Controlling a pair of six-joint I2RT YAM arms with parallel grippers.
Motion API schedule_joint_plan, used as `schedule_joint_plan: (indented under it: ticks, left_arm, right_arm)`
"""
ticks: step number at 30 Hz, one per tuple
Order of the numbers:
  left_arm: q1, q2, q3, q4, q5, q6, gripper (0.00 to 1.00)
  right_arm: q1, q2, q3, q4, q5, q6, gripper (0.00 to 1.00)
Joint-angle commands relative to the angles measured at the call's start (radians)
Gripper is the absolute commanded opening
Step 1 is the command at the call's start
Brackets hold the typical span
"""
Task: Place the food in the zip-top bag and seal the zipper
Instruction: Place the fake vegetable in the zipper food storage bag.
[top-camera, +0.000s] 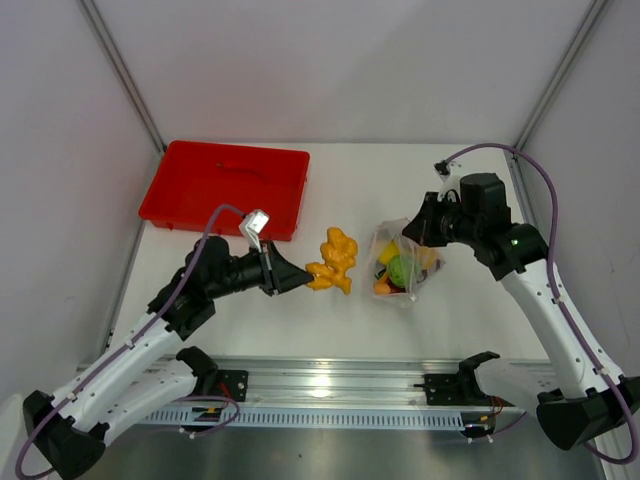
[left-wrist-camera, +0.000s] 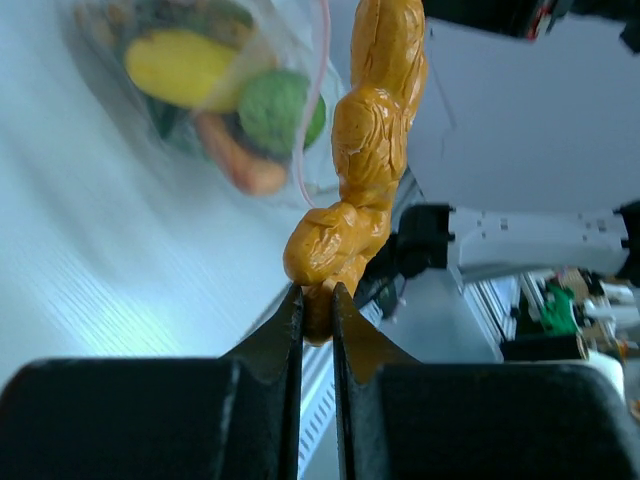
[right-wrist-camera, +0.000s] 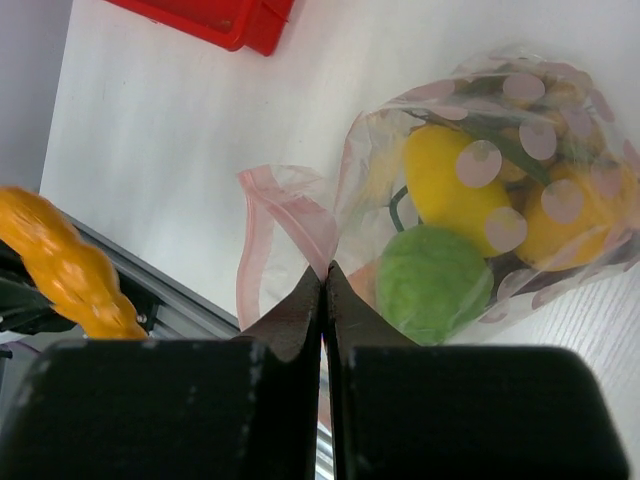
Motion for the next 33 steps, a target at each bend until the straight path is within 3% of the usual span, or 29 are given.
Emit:
schedule_joint_plan:
  ticks: [1, 9, 14, 28, 33]
  left_arm:
    - [-0.048, 0.048, 0.044, -0.067, 0.101, -0.011, 0.01]
    - [-0.169, 0.204, 0.129, -0.012, 0.141, -0.191, 0.01]
    - [-0.173, 0.348, 0.192, 0.005, 0.219, -0.281, 0.00]
    - [-0.171, 0.549, 0.300, 0.048, 0.284, -0.445, 0.01]
    - [-0.171, 0.592, 0.369, -0.008, 0.221, -0.449, 0.01]
  right_arm:
    - [0.024, -0.002, 0.035, 0.031, 0.033, -0.020, 0.00]
    - [0.087, -0.016, 0.021, 0.047, 0.117, -0.046, 0.00]
    - [0.125, -0.048, 0.010, 0.064, 0.153, -0.081, 0.00]
    - [0.234, -0.151, -0.046, 0.088, 0.231, -0.168, 0.00]
    - [0.269, -0.177, -0.066, 0.096, 0.265, -0.179, 0.00]
